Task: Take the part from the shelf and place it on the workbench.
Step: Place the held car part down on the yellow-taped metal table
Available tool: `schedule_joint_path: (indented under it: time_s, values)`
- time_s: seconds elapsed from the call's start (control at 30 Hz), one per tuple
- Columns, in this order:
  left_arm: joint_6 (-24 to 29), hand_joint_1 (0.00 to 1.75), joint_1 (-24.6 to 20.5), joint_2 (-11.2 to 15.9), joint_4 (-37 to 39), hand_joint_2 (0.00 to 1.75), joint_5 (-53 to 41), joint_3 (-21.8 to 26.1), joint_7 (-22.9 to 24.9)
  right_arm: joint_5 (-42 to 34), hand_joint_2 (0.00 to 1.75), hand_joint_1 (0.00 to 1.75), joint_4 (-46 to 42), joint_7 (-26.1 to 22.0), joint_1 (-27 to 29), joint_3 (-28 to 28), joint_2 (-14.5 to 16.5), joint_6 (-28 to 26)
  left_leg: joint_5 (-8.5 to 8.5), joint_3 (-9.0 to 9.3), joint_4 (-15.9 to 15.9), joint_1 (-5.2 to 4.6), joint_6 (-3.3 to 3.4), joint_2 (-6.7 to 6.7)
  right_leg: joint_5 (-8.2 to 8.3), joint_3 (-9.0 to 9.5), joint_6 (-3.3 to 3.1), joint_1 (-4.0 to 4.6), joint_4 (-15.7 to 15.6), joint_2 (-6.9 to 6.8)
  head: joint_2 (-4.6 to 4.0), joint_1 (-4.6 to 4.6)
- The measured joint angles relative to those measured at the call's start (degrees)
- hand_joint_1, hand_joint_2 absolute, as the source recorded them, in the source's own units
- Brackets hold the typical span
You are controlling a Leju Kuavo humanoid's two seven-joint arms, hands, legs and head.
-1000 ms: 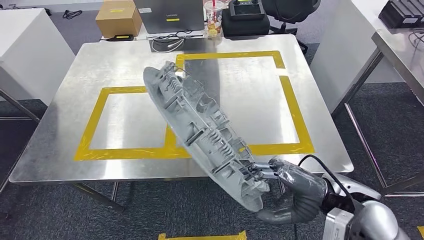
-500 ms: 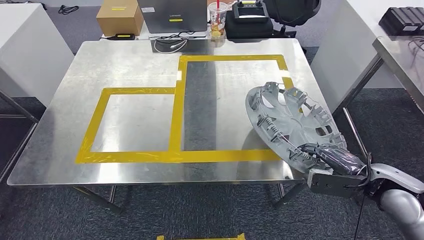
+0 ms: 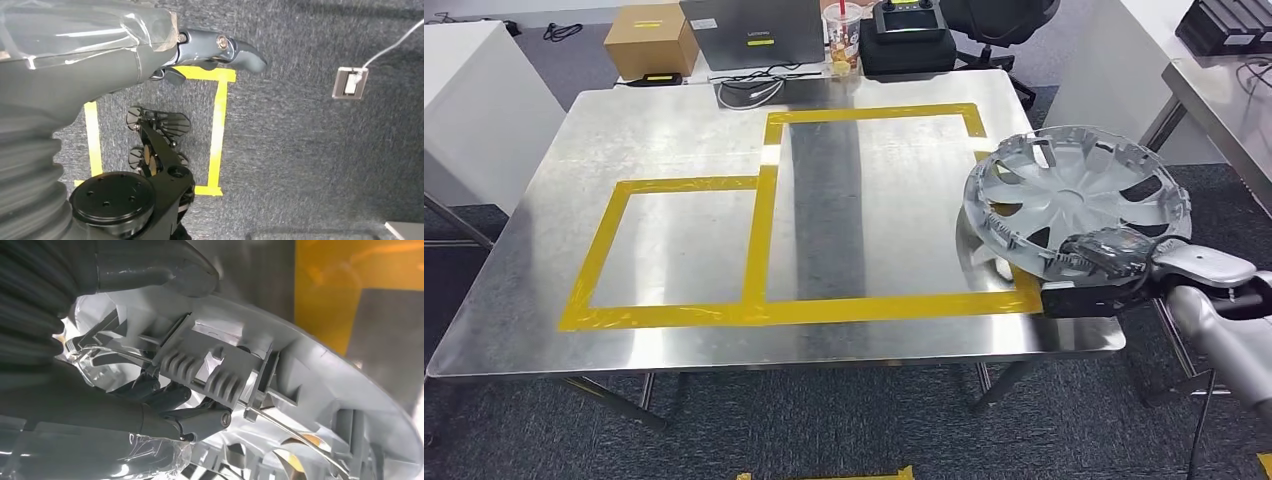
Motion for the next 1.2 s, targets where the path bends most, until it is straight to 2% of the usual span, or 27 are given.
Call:
schedule_joint_path:
  time_s: [0.1, 0.13, 0.17, 0.2, 0.27, 0.3, 0.33, 0.37, 0.43, 0.5, 0.57, 0.63, 0.67, 0.7, 0.73, 0.77, 0.8, 0.83, 0.87, 0.93, 0.97, 1.03, 1.1, 1.13, 1.17, 1.2]
  values:
    - [-0.2, 0.00, -1.6, 0.0, 0.7, 1.75, -2.1, 2.4, -1.4, 2.6, 1.75, 1.73, 5.7, -1.2, -4.6, 5.6, 4.7, -1.6, -4.40, -5.76, 10.9, 0.24, -0.75, -0.04, 0.02, -0.04, -0.41, 0.42, 0.0, 0.09, 0.00, -0.13]
    - [-0.2, 0.00, -1.9, 0.0, 1.0, 1.75, -2.7, 3.1, -1.8, 3.3, 1.75, 1.73, 7.7, -1.5, -6.0, 7.4, 6.5, -1.9, -4.68, -7.21, 13.2, 0.24, -0.67, -0.04, 0.02, -0.02, -0.50, 0.65, 0.0, 0.21, 0.00, -0.15]
    - [0.0, 0.00, -2.3, 0.0, 1.3, 1.75, -3.2, 3.8, -2.2, 3.7, 1.75, 1.73, 9.6, -1.7, -7.3, 9.1, 8.5, -2.1, -3.84, -7.66, 13.4, 0.18, -0.38, -0.07, 0.01, 0.05, -0.60, 0.96, 0.0, 0.34, 0.00, -0.15]
    - [0.1, 0.00, -2.7, 0.0, 1.5, 1.75, -3.7, 4.3, -2.5, 4.0, 1.75, 1.73, 11.3, -1.9, -8.4, 10.7, 10.4, -2.2, -2.03, -6.99, 11.2, 0.02, 0.21, -0.11, -0.03, 0.15, -0.67, 1.36, 0.0, 0.48, 0.00, -0.16]
    - [0.5, 0.00, -3.5, 0.2, 1.7, 1.75, -4.5, 5.3, -3.1, 4.2, 1.75, 1.73, 14.3, -2.1, -10.3, 13.1, 14.3, -2.4, 2.11, -3.63, 3.3, -0.79, 2.39, -0.10, -0.10, 0.40, -0.83, 1.98, -0.1, 0.64, 0.00, -0.02]
    - [0.7, 0.00, -3.9, 0.3, 1.8, 1.75, -5.0, 5.8, -3.4, 4.2, 1.75, 1.73, 15.8, -2.2, -11.2, 14.2, 16.1, -2.6, 3.35, -2.20, 0.1, -1.25, 3.44, 0.11, -0.11, 0.49, -0.94, 2.11, -0.2, 0.64, 0.00, 0.15]
    - [0.8, 0.00, -4.3, 0.4, 1.9, 1.75, -5.5, 6.2, -3.7, 4.3, 1.75, 1.73, 17.2, -2.2, -11.9, 15.1, 18.0, -2.8, 3.89, -1.32, -1.9, -1.70, 4.18, 0.30, -0.10, 0.51, -1.00, 2.06, -0.3, 0.57, 0.00, 0.22]
    - [0.9, 0.00, -4.5, 0.6, 1.9, 1.75, -6.0, 6.6, -3.9, 4.3, 1.75, 1.73, 18.6, -2.1, -12.4, 16.1, 19.8, -3.0, 3.83, -1.02, -2.5, -1.95, 4.51, 0.52, -0.07, 0.52, -1.02, 1.94, -0.5, 0.47, 0.00, 0.32]
    - [1.0, 0.00, -5.0, 0.6, 2.1, 1.75, -6.9, 7.4, -4.4, 4.0, 1.75, 1.73, 20.9, -2.1, -13.2, 17.4, 22.9, -3.2, 4.43, -0.18, -3.9, -1.95, 4.60, 0.60, -0.01, 0.58, -0.92, 1.89, -0.8, 0.28, 0.00, 0.17]
    - [1.0, 0.00, -5.4, 0.7, 2.2, 1.75, -7.7, 7.8, -5.0, 3.5, 1.75, 1.73, 22.7, -2.1, -13.7, 18.3, 25.2, -3.4, 5.41, 1.27, -6.1, -1.42, 4.54, 0.60, -0.92, -0.17, -0.99, 2.06, 0.9, 0.12, 0.00, 0.26]
    - [1.0, 0.00, -6.0, 0.7, 2.5, 1.75, -8.5, 8.1, -5.6, 3.2, 1.75, 1.73, 24.6, -2.1, -14.1, 19.2, 26.7, -3.7, 5.94, 2.00, -7.2, -1.09, 4.26, 0.43, -3.35, -3.16, -1.05, 1.84, 7.1, 0.03, 0.00, 0.37]
    - [1.2, 0.00, -6.3, 0.7, 3.2, 1.75, -9.5, 8.2, -6.3, 2.6, 1.75, 1.73, 26.5, -2.1, -14.2, 20.0, 27.7, -3.9, 5.86, 2.02, -7.1, -0.93, 3.95, 0.11, -5.10, -6.50, -0.50, 1.27, 13.2, 0.00, 0.00, 0.38]
    - [1.4, 0.00, -6.4, 0.7, 3.6, 1.75, -9.9, 8.3, -6.7, 2.3, 1.75, 1.73, 27.3, -2.2, -14.2, 20.2, 28.0, -4.0, 5.71, 2.04, -7.0, -0.80, 3.72, -0.04, -4.87, -7.03, 0.08, 0.97, 13.7, -0.03, 0.00, 0.37]
    - [1.6, 0.00, -6.4, 0.8, 4.1, 1.75, -10.2, 8.3, -7.2, 2.0, 1.75, 1.73, 27.9, -2.3, -14.2, 20.4, 28.3, -4.1, 5.47, 2.05, -6.7, -0.61, 3.37, -0.13, -3.81, -6.48, 0.83, 0.69, 12.0, -0.10, 0.00, 0.35]
    - [1.9, 0.00, -6.4, 1.0, 4.5, 1.75, -10.6, 8.3, -7.5, 1.7, 1.75, 1.73, 28.5, -2.4, -14.2, 20.5, 28.6, -4.3, 5.07, 2.02, -6.2, -0.38, 2.84, -0.19, -2.09, -4.84, 1.69, 0.40, 8.3, -0.27, 0.00, 0.37]
    - [2.2, 0.00, -6.4, 1.1, 4.9, 1.75, -11.0, 8.3, -7.9, 1.4, 1.75, 1.73, 29.0, -2.5, -14.2, 20.6, 28.8, -4.5, 4.56, 1.87, -5.5, -0.26, 2.22, -0.24, -0.72, -3.16, 2.21, 0.28, 4.8, -0.48, 0.00, 0.35]
    - [2.5, 0.00, -6.5, 1.4, 5.3, 1.75, -11.3, 8.3, -8.3, 1.1, 1.75, 1.73, 29.5, -2.6, -14.2, 20.6, 29.0, -4.7, 4.00, 1.62, -4.6, -0.22, 1.60, -0.27, 0.28, -1.71, 2.27, 0.23, 1.9, -0.57, 0.00, 0.35]
    - [2.7, 0.00, -6.6, 1.7, 5.6, 1.75, -11.5, 8.3, -8.6, 0.8, 1.75, 1.73, 30.0, -2.8, -14.1, 20.6, 29.2, -4.9, 3.53, 1.32, -3.9, -0.26, 1.10, -0.31, 0.71, -0.86, 1.89, 0.27, 0.3, -0.62, 0.00, 0.32]
    - [2.8, 0.00, -6.6, 1.9, 6.0, 1.75, -11.6, 8.3, -8.9, 0.5, 1.75, 1.73, 30.4, -2.9, -14.0, 20.6, 29.4, -5.0, 3.23, 1.05, -3.4, -0.32, 0.80, -0.33, 0.55, -0.78, 1.19, 0.44, 0.2, -0.55, 0.00, 0.26]
    - [2.9, 0.00, -6.7, 2.4, 6.5, 1.75, -11.7, 8.4, -9.2, 0.1, 1.75, 1.73, 30.9, -2.9, -13.9, 20.6, 29.7, -5.3, 2.95, 0.83, -3.1, -0.19, 0.52, -0.29, 0.54, -0.77, 0.12, 0.45, 0.2, -0.35, 0.00, 0.15]
    - [3.0, 0.00, -6.7, 2.6, 6.8, 1.75, -11.7, 8.4, -9.3, -0.2, 1.75, 1.73, 31.1, -2.9, -13.9, 20.5, 29.9, -5.5, 2.53, 0.66, -2.6, -0.06, 0.30, -0.26, 0.55, -0.73, -0.20, 0.38, 0.1, -0.27, 0.00, 0.11]
    - [3.3, 0.00, -6.8, 3.0, 7.2, 1.75, -11.8, 8.5, -9.5, -0.6, 1.75, 1.73, 31.4, -2.9, -13.8, 20.3, 30.3, -5.9, 0.13, -1.04, 1.1, 0.30, -0.38, -0.24, 0.52, -0.55, -0.63, 0.19, 0.1, -0.17, 0.00, -0.01]
    - [3.4, 0.00, -6.8, 3.1, 7.7, 1.75, -11.8, 8.6, -9.7, -0.7, 1.75, 1.73, 31.7, -2.9, -13.5, 20.1, 30.5, -6.7, -3.45, -4.59, 8.8, 0.59, -0.94, -0.24, 0.48, -0.49, -0.76, 0.26, 0.1, -0.18, 0.00, -0.13]
    - [3.5, 0.00, -6.8, 3.2, 7.9, 1.75, -11.8, 8.6, -9.8, -0.6, 1.75, 1.73, 31.9, -2.9, -13.3, 20.1, 30.6, -7.3, -4.51, -6.16, 12.1, 0.70, -1.05, -0.24, 0.47, -0.48, -0.77, 0.30, 0.1, -0.16, 0.00, -0.13]
    - [3.6, 0.00, -6.8, 3.2, 8.1, 1.75, -11.8, 8.7, -9.9, -0.5, 1.75, 1.73, 32.1, -2.9, -13.1, 20.0, 30.7, -7.9, -4.58, -6.93, 13.6, 0.75, -1.05, -0.24, 0.46, -0.46, -0.77, 0.34, 0.1, -0.12, 0.00, -0.13]
    - [3.7, 0.00, -6.8, 3.2, 8.3, 1.75, -11.8, 8.7, -10.0, -0.4, 1.75, 1.73, 32.2, -3.0, -12.9, 19.9, 30.8, -8.4, -3.56, -6.56, 12.7, 0.78, -0.94, -0.24, 0.46, -0.41, -0.76, 0.37, 0.1, -0.04, 0.00, -0.14]
